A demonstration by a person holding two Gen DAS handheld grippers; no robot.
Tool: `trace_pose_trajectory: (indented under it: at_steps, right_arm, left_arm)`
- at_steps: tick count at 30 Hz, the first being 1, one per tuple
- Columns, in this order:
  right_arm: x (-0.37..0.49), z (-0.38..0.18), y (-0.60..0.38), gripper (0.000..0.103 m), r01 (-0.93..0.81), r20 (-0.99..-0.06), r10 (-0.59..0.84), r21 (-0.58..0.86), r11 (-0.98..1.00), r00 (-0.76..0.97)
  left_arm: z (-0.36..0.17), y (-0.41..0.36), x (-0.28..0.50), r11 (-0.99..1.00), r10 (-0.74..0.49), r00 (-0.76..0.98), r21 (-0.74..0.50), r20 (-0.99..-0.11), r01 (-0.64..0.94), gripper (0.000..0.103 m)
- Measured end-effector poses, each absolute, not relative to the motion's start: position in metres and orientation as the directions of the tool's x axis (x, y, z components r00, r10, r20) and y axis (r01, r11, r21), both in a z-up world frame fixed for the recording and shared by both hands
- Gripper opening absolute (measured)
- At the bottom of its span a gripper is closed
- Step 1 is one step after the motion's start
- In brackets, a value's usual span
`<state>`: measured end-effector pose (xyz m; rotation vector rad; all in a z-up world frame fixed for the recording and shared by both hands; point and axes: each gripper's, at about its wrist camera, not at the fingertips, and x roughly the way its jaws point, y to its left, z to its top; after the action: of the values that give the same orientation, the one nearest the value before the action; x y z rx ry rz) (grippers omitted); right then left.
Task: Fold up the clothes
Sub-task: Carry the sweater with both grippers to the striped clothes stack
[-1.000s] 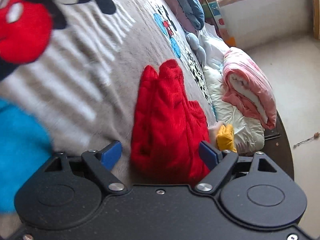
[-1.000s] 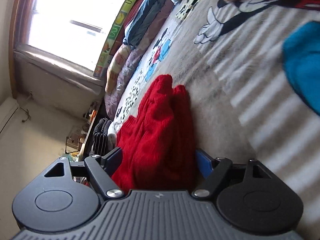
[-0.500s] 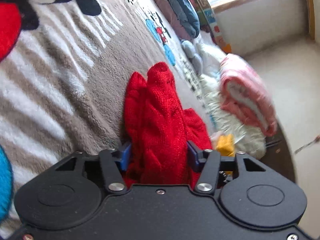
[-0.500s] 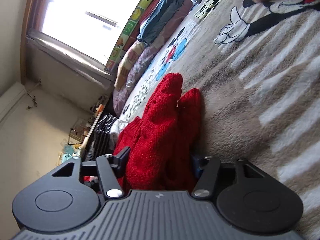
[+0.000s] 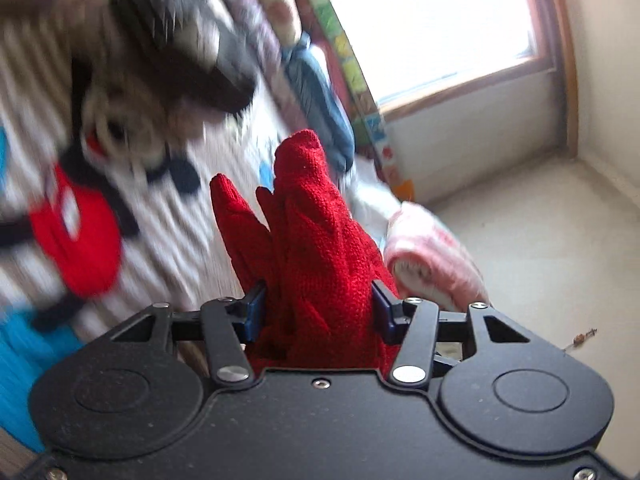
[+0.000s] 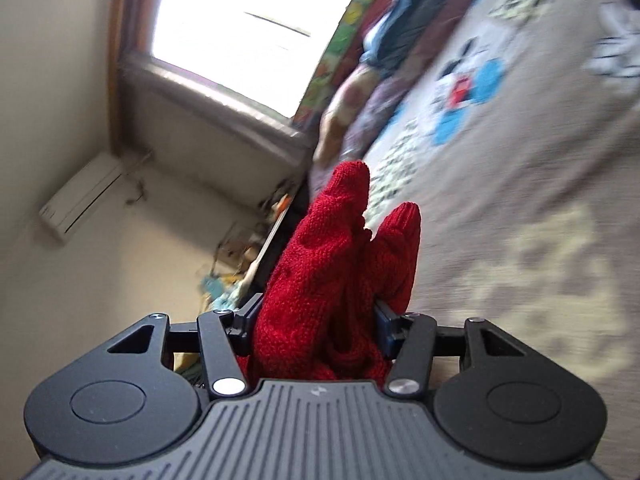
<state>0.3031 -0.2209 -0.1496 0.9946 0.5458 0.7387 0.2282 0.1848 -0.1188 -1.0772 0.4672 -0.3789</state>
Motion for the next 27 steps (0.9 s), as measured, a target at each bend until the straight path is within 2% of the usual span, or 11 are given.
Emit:
trace_pose_trajectory:
  at_steps: [12, 23, 25, 27]
  right_arm:
    - [0.412, -0.077, -0.086, 0.055, -0.470, 0.018, 0.873, 0.848, 0.245, 0.488]
    - [0.517, -0.077, -0.018, 0.054, -0.480, 0.094, 0.890, 0.864, 0.149, 0.445]
    - [0.530, -0.089, -0.014, 0.054, -0.462, 0.092, 0.888, 0.875, 0.144, 0.451]
    - [0.541, -0.108, -0.012, 0.054, -0.426, 0.078, 0.880, 0.892, 0.148, 0.468]
  left_arm:
    - [-0.054, 0.295, 0.283, 0.511, -0.328, 0.942, -0.853, -0.074, 0.111, 0.051]
    - [-0.060, 0.341, 0.364, 0.555, -0.235, 0.967, -0.830, -0.097, 0.052, 0.051]
    - [-0.071, 0.342, 0.375, 0.547, -0.214, 0.967, -0.837, -0.138, 0.002, 0.051]
    - [-0.087, 0.336, 0.388, 0.597, -0.159, 0.960, -0.797, -0.231, -0.093, 0.051]
